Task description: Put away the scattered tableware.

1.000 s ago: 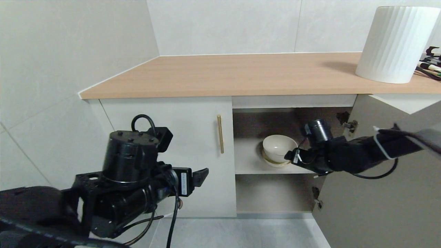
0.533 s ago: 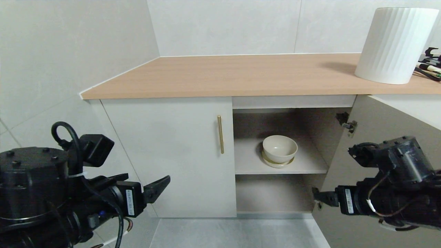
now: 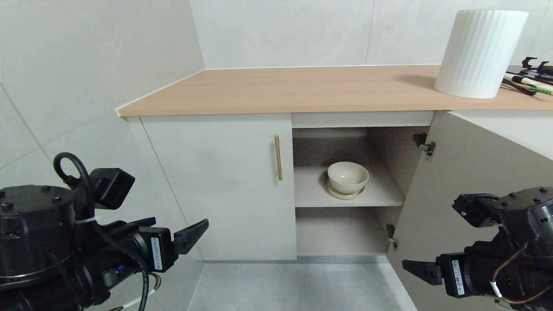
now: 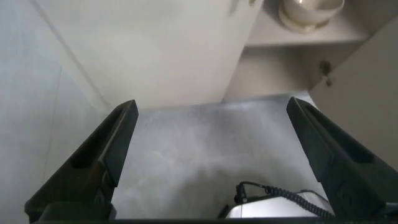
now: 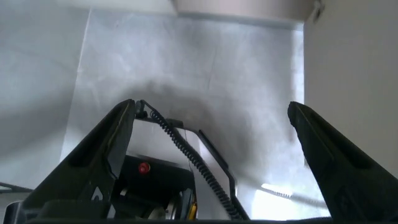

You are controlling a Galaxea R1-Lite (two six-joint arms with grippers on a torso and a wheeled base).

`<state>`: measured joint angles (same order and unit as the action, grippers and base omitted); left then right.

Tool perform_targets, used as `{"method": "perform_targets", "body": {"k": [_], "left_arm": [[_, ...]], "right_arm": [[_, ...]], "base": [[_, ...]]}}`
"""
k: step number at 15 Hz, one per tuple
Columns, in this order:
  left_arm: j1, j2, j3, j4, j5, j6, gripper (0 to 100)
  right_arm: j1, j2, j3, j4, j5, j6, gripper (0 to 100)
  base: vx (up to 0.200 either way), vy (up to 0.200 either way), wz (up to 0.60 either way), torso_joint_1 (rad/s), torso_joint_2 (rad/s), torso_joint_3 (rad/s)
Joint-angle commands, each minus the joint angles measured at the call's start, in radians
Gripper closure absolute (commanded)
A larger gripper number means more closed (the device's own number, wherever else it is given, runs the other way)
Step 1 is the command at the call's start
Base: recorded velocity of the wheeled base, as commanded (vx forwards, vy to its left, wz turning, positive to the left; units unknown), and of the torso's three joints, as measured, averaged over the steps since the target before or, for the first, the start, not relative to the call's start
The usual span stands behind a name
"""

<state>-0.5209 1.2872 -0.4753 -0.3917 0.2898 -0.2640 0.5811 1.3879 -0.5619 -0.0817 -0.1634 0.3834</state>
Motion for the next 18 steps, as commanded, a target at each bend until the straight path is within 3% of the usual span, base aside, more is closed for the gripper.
{"method": "perform_targets", "body": {"k": [1,10,18], "left_arm": [[-0.001,0.014,0.001,-0.001,0.000,-0.001,0],[-0.001,0.009,0.004,-0.001,0.000,0.000,0],[-0.002,0.007,0.014,0.001,0.002,0.005,0]], "right_arm": [[0.006,-0.004,0.000,-0.001,-0.002,0.000,0],[0.019,-0.004,0.002,0.000,-0.001,0.000,0],[0.020,-0.020,0.014,0.000,0.002,0.000,0]], "base": [[-0.200,0.000,0.00,-0.002,0.00,-0.002],[-0.200,0.000,0.00,0.002,0.00,0.001],[0.000,0.000,0.00,0.000,0.00,0.000]]}}
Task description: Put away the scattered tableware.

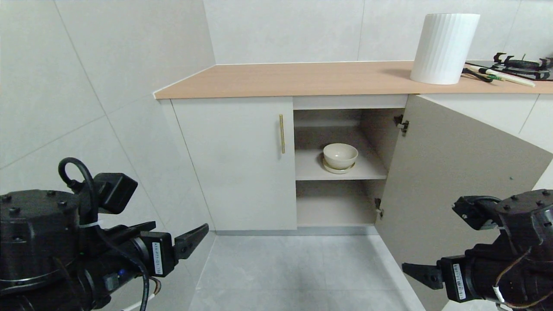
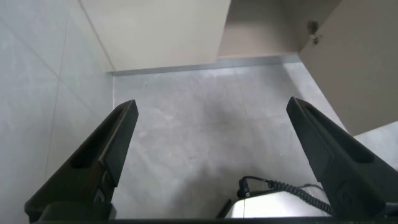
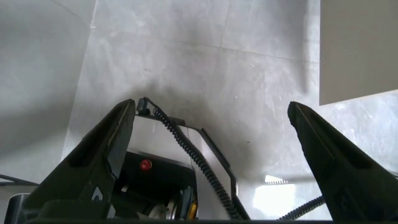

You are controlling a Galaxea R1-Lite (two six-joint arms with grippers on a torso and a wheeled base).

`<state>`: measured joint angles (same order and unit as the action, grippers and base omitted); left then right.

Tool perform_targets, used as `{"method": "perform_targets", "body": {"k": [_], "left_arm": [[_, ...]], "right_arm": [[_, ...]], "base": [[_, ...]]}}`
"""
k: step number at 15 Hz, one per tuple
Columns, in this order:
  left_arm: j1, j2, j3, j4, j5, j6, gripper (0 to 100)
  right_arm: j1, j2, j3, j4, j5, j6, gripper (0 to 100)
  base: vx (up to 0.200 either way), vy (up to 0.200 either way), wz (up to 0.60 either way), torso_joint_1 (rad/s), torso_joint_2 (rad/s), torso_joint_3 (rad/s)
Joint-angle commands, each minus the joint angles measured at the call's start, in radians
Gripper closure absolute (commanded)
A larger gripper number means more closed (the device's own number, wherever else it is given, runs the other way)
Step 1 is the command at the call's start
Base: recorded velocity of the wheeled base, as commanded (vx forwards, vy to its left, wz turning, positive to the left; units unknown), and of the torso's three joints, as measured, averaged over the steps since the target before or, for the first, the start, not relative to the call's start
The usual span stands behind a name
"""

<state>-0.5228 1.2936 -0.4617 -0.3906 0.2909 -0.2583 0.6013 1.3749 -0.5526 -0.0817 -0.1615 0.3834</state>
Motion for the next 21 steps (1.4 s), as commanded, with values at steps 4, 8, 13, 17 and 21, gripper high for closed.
{"method": "perform_targets", "body": {"k": [4,8,13,17,21], "left_arm": [[0.000,0.003,0.000,0.001,0.002,0.013,0],[0.000,0.001,0.003,-0.001,0.004,0.019,0],[0.000,0.001,0.003,-0.001,0.004,0.019,0],[0.000,0.001,0.006,-0.002,0.002,0.017,0],[0.000,0.003,0.005,-0.007,0.001,0.016,0]], "right_arm": [[-0.001,-0.033,0.003,0.036,-0.004,-0.001,0],[-0.001,-0.045,-0.004,0.092,-0.003,-0.009,0],[-0.012,-0.039,-0.018,0.140,-0.006,-0.026,0],[-0.144,0.003,-0.070,0.142,-0.078,-0.020,0],[-0.288,-0.023,-0.148,0.264,-0.081,-0.029,0]], "base": [[0.000,-0.150,0.00,0.002,0.00,0.004],[0.000,-0.200,0.00,0.001,0.00,0.002],[0.000,-0.200,0.00,0.002,0.00,0.000],[0.000,0.000,0.00,0.000,0.00,0.000],[0.000,0.000,0.00,0.000,0.00,0.000]]}}
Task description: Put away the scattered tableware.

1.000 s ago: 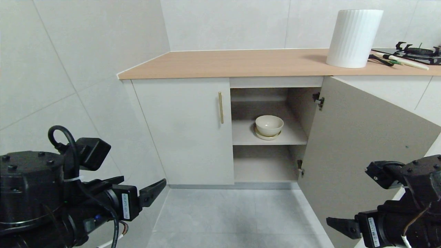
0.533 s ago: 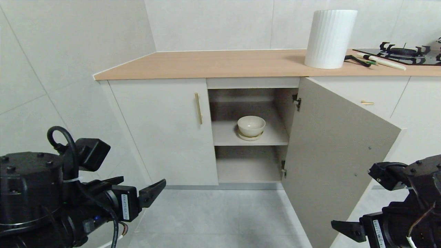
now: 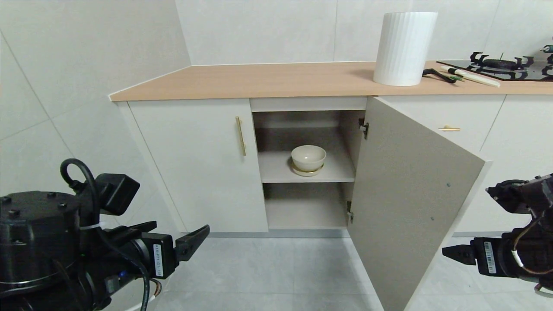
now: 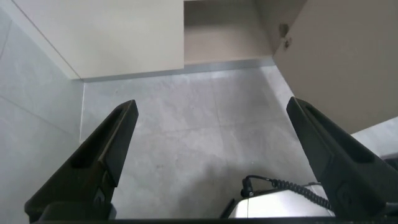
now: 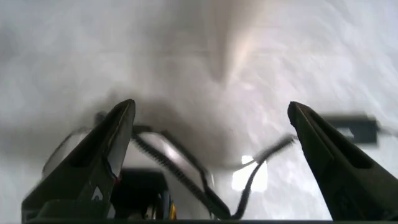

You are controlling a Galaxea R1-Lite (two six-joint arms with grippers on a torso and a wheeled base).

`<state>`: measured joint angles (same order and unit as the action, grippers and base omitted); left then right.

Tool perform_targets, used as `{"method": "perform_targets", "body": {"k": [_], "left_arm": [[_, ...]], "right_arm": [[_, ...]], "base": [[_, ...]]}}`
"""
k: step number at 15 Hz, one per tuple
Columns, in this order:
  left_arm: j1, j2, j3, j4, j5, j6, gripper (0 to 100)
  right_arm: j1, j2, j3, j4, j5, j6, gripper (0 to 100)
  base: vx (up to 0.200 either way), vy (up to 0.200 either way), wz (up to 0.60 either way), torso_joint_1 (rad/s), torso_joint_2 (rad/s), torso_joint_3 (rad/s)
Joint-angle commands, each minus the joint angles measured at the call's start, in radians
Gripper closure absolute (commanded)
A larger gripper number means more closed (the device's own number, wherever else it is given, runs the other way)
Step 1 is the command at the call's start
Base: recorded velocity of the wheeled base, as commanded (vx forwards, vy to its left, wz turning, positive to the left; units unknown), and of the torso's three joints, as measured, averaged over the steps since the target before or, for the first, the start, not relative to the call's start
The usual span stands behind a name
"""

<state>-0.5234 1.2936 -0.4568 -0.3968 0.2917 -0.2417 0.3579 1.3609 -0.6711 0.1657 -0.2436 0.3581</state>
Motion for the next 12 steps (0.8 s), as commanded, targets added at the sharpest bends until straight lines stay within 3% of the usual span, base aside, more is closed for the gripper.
{"method": "perform_targets", "body": {"k": [1,5,8,12], "left_arm": [[0.000,0.003,0.000,0.000,0.000,-0.001,0],[0.005,0.003,-0.002,-0.002,0.000,-0.001,0],[0.016,0.007,-0.003,-0.036,-0.002,-0.005,0],[0.042,0.021,0.007,-0.093,-0.003,-0.007,0]], "right_arm": [[-0.053,-0.012,-0.035,0.026,0.001,-0.004,0],[-0.267,-0.023,-0.094,0.078,0.001,-0.085,0],[-0.336,-0.006,-0.127,0.074,0.012,-0.088,0],[-0.366,0.188,-0.120,-0.184,0.007,0.056,0]], "base": [[0.000,0.000,0.00,0.000,0.00,0.000],[0.000,0.000,0.00,0.000,0.00,0.000],[0.000,0.000,0.00,0.000,0.00,0.000],[0.000,0.000,0.00,0.000,0.00,0.000]]}}
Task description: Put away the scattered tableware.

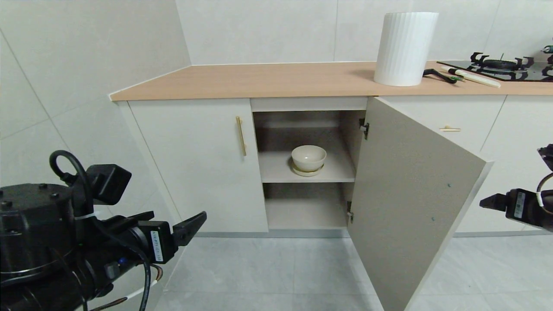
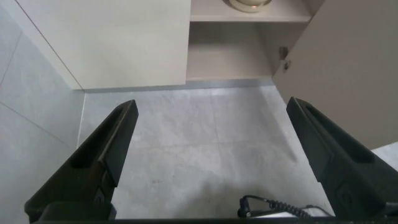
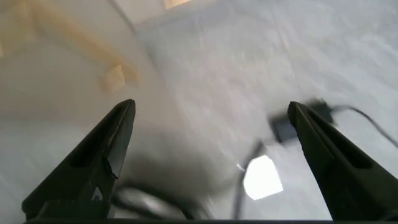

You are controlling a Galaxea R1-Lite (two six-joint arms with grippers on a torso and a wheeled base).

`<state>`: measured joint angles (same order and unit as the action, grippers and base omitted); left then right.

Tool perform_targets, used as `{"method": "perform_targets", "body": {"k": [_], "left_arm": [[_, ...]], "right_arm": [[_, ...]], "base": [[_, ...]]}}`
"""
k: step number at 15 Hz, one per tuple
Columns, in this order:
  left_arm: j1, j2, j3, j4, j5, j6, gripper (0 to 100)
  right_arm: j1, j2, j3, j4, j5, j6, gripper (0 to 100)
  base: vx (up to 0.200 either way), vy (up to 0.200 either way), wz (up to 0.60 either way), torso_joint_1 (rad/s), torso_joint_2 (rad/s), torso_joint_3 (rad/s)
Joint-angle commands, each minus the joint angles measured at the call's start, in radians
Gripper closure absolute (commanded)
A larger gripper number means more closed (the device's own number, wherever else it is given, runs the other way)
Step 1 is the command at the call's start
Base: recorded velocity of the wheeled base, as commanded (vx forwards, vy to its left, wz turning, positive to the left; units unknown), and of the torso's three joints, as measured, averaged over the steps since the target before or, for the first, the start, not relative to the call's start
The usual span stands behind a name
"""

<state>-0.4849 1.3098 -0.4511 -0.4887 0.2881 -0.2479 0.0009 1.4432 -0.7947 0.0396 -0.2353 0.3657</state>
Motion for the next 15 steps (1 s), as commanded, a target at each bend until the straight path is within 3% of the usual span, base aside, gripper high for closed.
{"method": "perform_targets", "body": {"k": [1,5,9,15], "left_arm": [[0.003,0.003,0.002,-0.001,0.000,-0.001,0],[0.008,-0.003,0.003,-0.001,0.000,-0.002,0],[0.017,-0.009,0.000,-0.002,0.002,-0.002,0],[0.017,-0.053,0.002,-0.001,0.002,0.007,0]], "right_arm": [[-0.009,0.137,0.005,-0.092,0.002,0.075,0],[-0.001,0.275,0.005,-0.244,0.034,0.150,0],[0.090,0.279,-0.008,-0.254,0.133,0.148,0],[0.386,0.402,-0.118,-0.277,0.186,0.111,0]], "base": [[0.000,0.000,0.00,0.000,0.00,0.000],[0.000,0.000,0.00,0.000,0.00,0.000],[0.000,0.000,0.00,0.000,0.00,0.000],[0.000,0.000,0.00,0.000,0.00,0.000]]}}
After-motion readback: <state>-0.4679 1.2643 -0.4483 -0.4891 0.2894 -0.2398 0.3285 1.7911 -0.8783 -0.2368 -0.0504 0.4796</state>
